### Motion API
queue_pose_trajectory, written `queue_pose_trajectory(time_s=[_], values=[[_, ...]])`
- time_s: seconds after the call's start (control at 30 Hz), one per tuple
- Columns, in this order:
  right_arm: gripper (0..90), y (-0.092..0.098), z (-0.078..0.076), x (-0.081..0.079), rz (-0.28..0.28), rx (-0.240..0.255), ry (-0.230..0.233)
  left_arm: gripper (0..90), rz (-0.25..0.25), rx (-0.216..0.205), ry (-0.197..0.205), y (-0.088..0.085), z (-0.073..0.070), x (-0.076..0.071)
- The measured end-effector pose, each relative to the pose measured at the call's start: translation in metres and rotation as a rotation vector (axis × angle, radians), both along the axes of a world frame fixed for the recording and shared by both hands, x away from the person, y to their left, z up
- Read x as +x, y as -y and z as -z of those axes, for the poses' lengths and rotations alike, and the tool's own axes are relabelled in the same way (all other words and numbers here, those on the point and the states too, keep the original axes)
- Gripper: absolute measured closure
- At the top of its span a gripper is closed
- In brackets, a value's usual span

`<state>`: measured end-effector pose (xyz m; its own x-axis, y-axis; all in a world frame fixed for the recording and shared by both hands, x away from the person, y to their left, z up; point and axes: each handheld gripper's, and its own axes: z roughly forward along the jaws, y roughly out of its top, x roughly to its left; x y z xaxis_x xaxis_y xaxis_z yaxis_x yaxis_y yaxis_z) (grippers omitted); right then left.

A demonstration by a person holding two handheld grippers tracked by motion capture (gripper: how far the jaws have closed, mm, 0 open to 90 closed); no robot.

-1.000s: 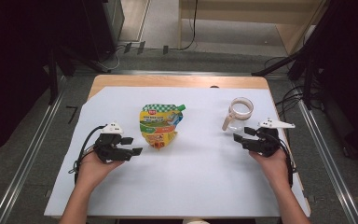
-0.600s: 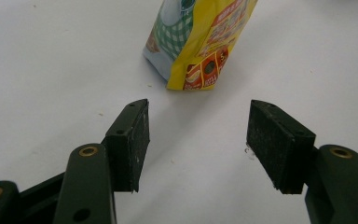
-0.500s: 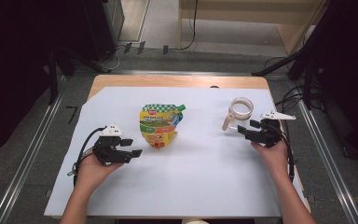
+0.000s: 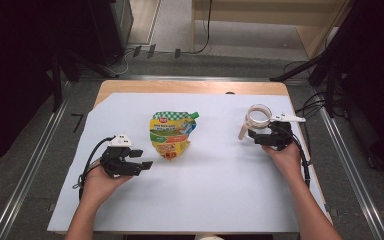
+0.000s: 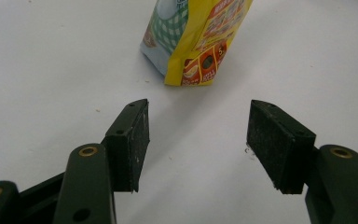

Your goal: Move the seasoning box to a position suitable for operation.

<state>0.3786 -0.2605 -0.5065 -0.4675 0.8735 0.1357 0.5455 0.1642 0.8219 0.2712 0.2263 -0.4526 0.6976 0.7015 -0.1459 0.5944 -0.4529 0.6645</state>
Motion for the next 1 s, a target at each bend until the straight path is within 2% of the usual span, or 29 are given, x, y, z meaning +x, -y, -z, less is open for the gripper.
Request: queue_pose_trajectory(time_s=[0.2,0.4,0.73,1.0], values=[[8.1,-0.005,0.009,0.013,-0.001,0.051,0.02,39.7,0.006,0.008,-0.004,0.002,0.001,0.0],[8.2,-0.011,0.016,0.018,0.026,0.071,0.058,39.6,0.012,0.011,-0.005,0.004,0.002,0.0],[10.9,-0.014,0.013,0.015,0.021,0.012,0.1,39.6,0.016,0.002,-0.001,0.003,0.001,-0.001],[11.5,-0.016,0.007,0.012,0.012,0.034,0.11,39.6,0.01,-0.006,0.001,0.0,0.001,-0.001]])
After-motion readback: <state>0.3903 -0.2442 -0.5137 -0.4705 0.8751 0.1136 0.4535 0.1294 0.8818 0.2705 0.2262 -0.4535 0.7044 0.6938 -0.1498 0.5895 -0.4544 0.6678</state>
